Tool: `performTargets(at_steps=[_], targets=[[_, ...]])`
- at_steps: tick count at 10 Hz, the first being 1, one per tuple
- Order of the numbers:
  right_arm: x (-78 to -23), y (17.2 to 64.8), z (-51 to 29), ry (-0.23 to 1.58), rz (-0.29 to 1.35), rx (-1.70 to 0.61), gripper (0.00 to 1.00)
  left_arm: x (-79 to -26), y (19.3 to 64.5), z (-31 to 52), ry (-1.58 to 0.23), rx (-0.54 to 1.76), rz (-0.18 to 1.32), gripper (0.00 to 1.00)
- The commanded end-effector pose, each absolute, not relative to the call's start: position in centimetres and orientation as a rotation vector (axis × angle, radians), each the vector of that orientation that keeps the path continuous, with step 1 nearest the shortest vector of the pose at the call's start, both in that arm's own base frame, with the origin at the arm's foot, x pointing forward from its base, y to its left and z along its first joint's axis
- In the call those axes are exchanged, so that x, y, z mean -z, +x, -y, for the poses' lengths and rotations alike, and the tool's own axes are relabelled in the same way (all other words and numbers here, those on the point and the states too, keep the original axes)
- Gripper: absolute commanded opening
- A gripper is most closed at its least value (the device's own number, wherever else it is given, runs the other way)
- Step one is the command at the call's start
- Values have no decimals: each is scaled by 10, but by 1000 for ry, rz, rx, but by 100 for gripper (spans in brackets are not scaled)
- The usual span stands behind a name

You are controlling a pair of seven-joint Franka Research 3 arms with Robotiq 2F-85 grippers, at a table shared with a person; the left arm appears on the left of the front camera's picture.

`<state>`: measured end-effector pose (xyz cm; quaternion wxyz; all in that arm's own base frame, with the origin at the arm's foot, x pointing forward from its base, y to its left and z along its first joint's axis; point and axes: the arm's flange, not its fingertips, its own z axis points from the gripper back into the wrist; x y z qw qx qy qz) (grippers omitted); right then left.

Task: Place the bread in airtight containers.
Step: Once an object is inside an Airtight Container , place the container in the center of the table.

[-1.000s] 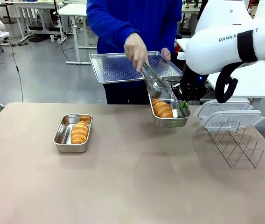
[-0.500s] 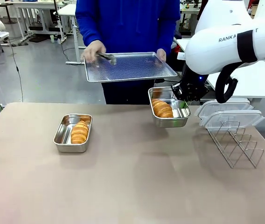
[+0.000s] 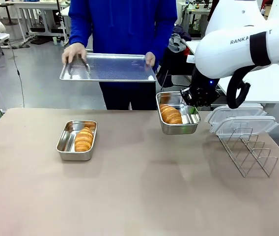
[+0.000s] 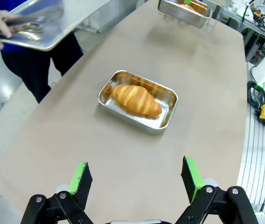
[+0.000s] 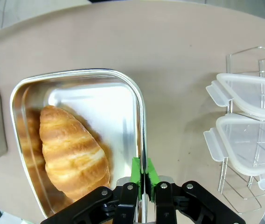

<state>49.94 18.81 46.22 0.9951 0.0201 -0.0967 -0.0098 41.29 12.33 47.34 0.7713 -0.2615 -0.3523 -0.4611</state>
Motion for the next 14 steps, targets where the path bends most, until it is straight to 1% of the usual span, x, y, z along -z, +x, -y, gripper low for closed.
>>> performTargets(at_steps=[1,2,4,8,10,14], targets=[[-466,500,-187,29,206,22,0,-473,413,-125,-572,1016,766,100],[-462,499,-188,40,194,20,5,-473,413,-125,-572,1016,766,100],[-434,522,-189,53,178,46,5,-473,413,-125,-572,1016,766,100],[-375,548,-193,46,163,91,5,-473,413,-125,-572,1016,766,100],[-355,553,-197,48,147,89,5,-473,413,-125,-572,1016,766,100],[-334,554,-203,55,123,80,5,-473,413,-125,-572,1016,766,100]])
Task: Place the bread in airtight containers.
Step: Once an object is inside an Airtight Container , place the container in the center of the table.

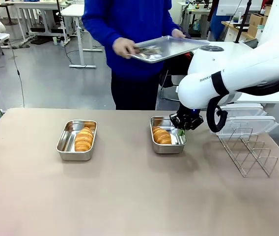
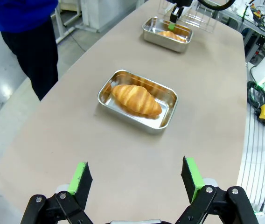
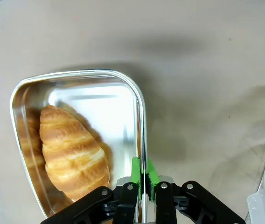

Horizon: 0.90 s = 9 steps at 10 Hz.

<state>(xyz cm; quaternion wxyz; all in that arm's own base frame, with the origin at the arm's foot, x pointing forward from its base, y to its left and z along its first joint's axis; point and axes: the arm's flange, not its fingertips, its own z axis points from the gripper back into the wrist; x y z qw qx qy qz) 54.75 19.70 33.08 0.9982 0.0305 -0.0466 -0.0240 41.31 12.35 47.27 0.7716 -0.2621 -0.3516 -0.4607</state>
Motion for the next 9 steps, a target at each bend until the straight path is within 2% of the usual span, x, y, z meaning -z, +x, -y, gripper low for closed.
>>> performTargets(at_steps=[1,5,6,7,8,9], targets=[[-331,554,-203,45,124,77,5,-473,413,-125,-572,1016,766,100],[-325,550,-202,33,131,87,5,-473,413,-125,-572,1016,766,100],[-328,548,-200,18,143,82,60,-473,413,-125,-572,1016,766,100],[-341,545,-198,47,164,79,61,-473,413,-125,-572,1016,766,100],[-360,542,-195,62,201,70,100,-473,413,-125,-572,1016,766,100],[-388,539,-188,92,246,49,100,-473,413,-125,-572,1016,766,100]])
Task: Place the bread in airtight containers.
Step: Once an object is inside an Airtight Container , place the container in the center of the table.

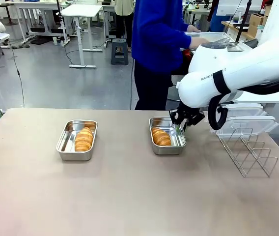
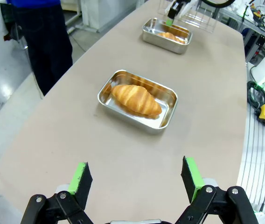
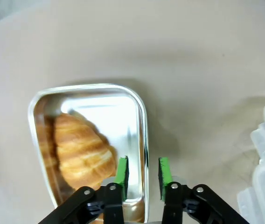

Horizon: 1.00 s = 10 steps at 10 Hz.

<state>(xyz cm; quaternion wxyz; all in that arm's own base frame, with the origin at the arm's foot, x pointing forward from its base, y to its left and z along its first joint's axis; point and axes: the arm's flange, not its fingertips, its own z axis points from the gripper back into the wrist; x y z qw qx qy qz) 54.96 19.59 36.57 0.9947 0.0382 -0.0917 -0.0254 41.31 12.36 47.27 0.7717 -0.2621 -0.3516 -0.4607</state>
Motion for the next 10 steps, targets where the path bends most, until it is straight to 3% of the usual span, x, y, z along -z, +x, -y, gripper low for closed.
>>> performTargets(at_steps=[1,2,4,7,10], targets=[[-409,537,-180,118,275,21,100,-473,413,-125,-572,1016,766,100],[-433,535,-166,180,314,-35,84,-473,413,-125,-572,1016,766,100],[-480,524,-129,324,417,-198,100,-473,413,-125,-572,1016,766,100],[-511,495,-61,563,546,-620,100,-473,413,-125,-572,1016,766,100],[-494,472,-14,574,620,-941,100,-473,413,-125,-572,1016,766,100]])
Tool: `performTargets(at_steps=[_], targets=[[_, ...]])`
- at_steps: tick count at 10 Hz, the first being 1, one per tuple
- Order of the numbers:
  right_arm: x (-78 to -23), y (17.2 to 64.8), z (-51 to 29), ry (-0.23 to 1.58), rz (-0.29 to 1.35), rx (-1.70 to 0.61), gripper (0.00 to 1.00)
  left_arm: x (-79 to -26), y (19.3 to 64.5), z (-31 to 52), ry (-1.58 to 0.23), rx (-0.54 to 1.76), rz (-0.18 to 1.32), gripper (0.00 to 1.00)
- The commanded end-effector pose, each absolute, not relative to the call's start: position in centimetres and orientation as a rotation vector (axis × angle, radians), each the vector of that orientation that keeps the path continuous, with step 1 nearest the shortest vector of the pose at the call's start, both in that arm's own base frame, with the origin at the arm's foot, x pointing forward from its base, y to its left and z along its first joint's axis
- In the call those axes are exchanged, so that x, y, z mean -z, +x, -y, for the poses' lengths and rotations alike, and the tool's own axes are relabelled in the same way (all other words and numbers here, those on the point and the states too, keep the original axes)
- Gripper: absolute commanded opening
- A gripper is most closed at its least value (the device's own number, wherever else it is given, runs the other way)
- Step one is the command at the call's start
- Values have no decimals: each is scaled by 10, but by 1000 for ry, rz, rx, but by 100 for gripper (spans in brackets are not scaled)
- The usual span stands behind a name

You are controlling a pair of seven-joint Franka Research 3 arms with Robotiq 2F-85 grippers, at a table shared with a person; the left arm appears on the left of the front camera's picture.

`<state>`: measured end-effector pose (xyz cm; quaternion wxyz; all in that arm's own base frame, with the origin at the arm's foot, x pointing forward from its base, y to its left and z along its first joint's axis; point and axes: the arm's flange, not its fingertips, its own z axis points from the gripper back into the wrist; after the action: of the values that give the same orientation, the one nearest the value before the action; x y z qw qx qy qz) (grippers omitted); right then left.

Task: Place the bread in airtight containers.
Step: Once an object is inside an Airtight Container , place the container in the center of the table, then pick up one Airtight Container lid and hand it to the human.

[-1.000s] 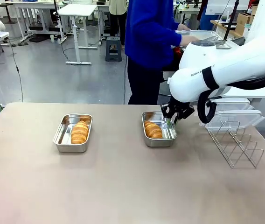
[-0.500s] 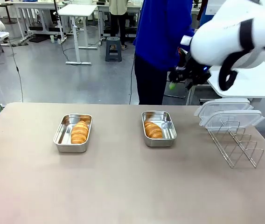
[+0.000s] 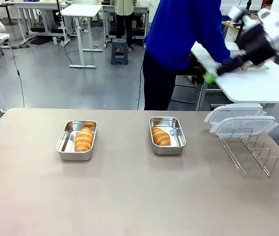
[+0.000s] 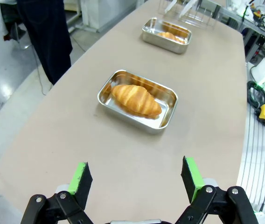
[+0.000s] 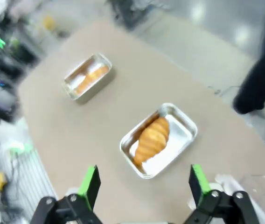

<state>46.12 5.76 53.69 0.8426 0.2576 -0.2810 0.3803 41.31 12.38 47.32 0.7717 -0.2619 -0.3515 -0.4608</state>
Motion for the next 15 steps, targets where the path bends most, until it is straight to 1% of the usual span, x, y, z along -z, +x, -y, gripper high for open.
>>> performTargets(at_steps=[1,2,4,5,6,15], targets=[[-486,468,-3,565,637,-992,100,-473,413,-125,-572,1016,766,100],[-480,467,3,567,656,-1044,100,-473,413,-125,-572,1016,766,100],[-473,466,14,625,737,-1087,100,-473,413,-125,-572,1016,766,100],[-471,461,17,702,737,-1031,100,-473,413,-125,-572,1016,766,100],[-469,455,22,574,685,-1065,100,-473,413,-125,-572,1016,766,100],[-469,455,22,574,685,-1065,100,-473,413,-125,-572,1016,766,100]])
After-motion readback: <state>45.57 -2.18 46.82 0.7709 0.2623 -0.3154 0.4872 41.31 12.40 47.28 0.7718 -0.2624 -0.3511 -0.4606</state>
